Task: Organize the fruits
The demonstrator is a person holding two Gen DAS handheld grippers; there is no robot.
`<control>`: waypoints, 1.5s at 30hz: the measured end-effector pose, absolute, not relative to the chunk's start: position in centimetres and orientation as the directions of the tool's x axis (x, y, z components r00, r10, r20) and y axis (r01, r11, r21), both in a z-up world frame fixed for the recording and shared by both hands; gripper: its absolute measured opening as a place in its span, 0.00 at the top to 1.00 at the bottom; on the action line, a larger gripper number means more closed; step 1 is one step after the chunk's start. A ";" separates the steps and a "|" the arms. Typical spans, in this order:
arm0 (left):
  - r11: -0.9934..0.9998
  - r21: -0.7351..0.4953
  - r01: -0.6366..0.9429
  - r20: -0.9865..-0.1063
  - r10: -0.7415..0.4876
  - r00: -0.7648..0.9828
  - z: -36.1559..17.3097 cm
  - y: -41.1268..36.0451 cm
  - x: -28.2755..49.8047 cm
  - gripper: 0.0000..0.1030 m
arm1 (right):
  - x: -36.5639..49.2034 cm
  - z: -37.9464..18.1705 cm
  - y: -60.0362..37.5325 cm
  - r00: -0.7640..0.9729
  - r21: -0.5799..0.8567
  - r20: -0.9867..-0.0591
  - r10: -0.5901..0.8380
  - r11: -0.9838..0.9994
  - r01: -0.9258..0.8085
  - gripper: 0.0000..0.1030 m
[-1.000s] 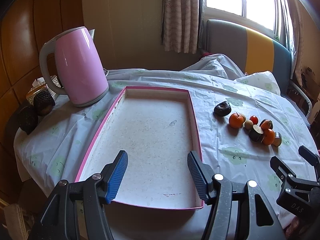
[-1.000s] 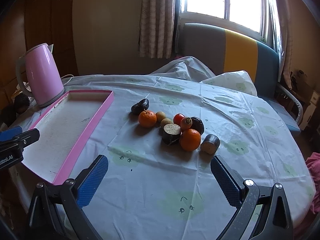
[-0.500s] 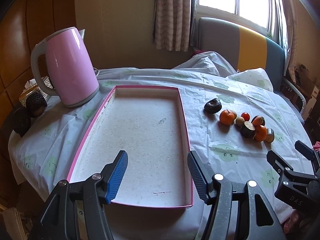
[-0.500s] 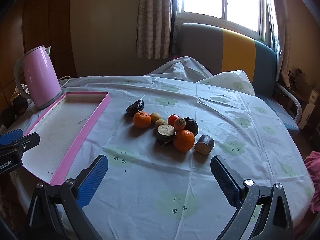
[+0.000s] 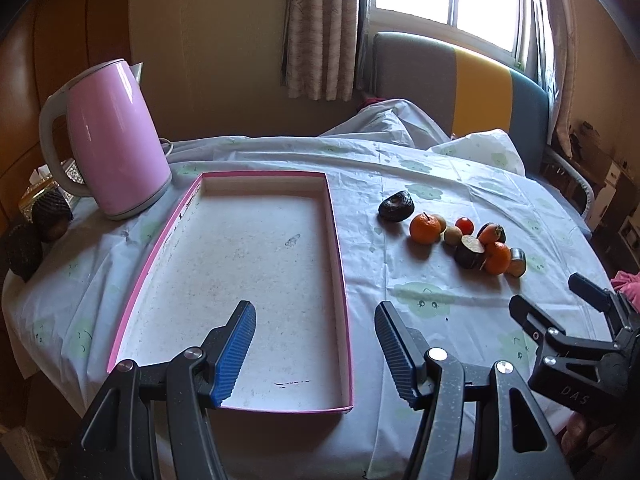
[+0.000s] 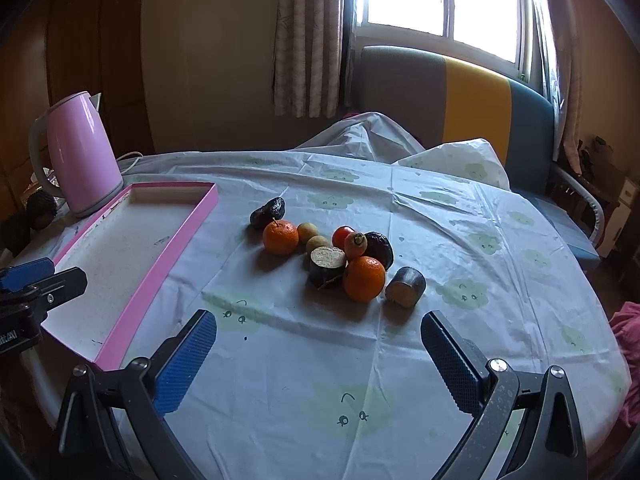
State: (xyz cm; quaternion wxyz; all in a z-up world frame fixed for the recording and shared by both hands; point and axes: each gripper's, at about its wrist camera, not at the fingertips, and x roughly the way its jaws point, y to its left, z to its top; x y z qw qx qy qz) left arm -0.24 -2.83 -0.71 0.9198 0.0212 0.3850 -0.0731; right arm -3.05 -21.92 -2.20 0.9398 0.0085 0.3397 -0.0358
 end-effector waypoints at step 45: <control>0.909 -0.166 0.383 -0.813 -0.346 0.468 -2.7 -9.5 4.3 0.50 | 4.9 -7.1 -32.9 0.676 0.165 -0.736 0.021 0.975 0.149 0.55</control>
